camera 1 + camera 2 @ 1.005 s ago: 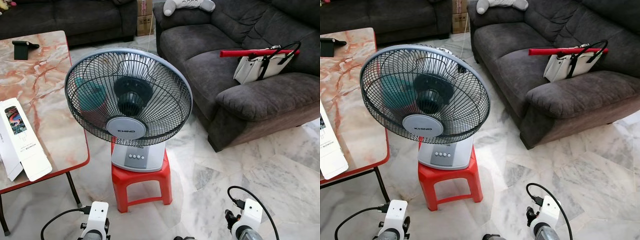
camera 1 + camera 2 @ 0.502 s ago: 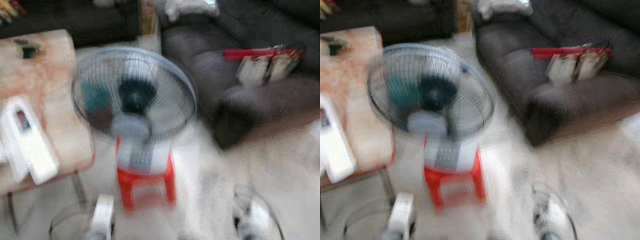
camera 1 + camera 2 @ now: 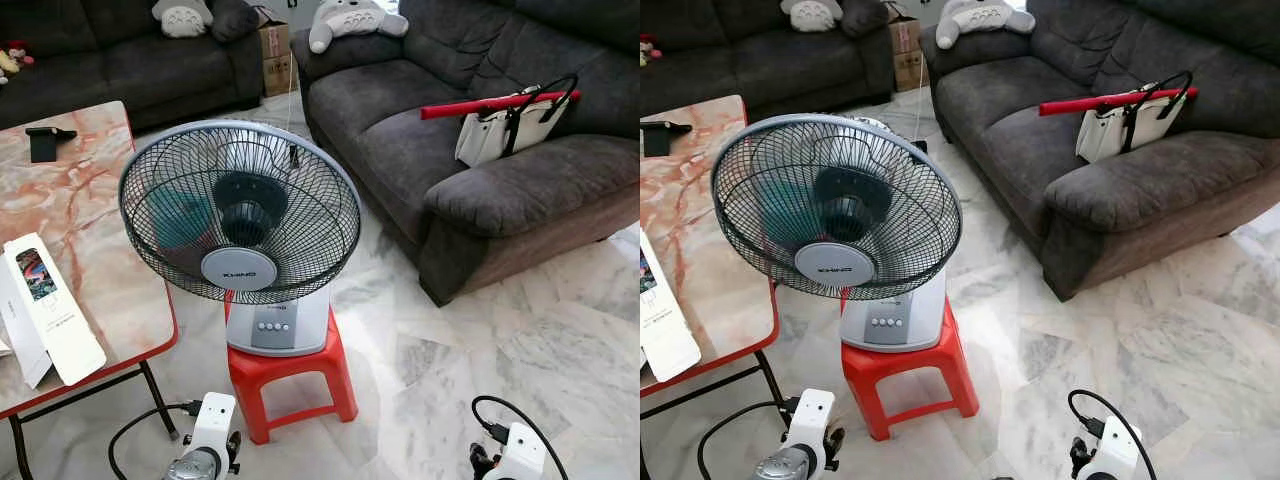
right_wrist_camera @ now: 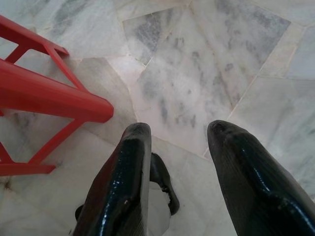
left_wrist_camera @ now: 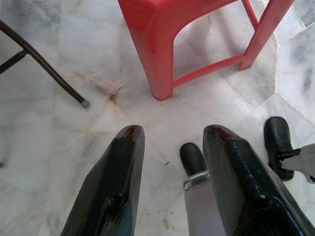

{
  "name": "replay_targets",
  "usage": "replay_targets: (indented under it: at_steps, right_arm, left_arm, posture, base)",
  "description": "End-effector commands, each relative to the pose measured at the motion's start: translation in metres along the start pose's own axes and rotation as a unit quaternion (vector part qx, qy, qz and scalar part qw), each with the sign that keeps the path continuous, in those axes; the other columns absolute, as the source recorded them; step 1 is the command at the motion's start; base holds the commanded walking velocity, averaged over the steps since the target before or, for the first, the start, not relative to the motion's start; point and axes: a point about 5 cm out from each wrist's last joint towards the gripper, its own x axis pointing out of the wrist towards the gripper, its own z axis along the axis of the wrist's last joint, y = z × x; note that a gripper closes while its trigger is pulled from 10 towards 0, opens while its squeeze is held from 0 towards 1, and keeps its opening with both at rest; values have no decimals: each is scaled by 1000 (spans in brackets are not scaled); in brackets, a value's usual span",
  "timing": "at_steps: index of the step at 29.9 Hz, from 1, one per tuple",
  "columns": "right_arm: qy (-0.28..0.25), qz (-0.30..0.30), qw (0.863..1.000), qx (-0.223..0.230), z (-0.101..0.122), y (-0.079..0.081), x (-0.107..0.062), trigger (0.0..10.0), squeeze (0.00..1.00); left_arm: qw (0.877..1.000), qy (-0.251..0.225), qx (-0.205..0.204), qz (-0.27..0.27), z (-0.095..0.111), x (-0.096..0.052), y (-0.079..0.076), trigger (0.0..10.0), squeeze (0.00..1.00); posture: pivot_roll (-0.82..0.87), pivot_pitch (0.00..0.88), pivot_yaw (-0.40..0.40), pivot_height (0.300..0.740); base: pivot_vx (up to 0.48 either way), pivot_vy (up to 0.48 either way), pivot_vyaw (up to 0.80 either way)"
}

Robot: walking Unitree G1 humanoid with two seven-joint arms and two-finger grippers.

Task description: Picking trash to rubbish bin

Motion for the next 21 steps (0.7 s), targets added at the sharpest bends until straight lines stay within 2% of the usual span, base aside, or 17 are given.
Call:
replay_targets:
  at_steps: [1, 10, 19, 21]
  right_arm:
    - [-1, 0, 1000, -3, 1, -1, 0, 10000, 0]
    - [-15, 9, 1000, -21, 9, 1, 2, 10000, 0]
    - [-22, 13, 999, -26, 16, 2, 3, 10000, 0]
    - [-25, 13, 999, -24, 17, 2, 3, 10000, 0]
  left_arm:
    - [1000, 18, -2, -2, -8, -1, 0, 10000, 0]
    - [999, 29, -21, 3, -19, -4, -3, 10000, 0]
    - [999, 21, -40, 6, -17, -4, -7, 10000, 0]
    - [999, 27, -29, 7, -19, -4, -6, 10000, 0]
  posture:
    - [-203, 69, 46, 740]
    - [-187, 81, 28, 740]
    - [-175, 87, 14, 740]
    - [-176, 87, 15, 740]
  base:
    - [0, 0, 0]
    - [0, 0, 0]
    - [0, 0, 0]
    - [0, 0, 0]
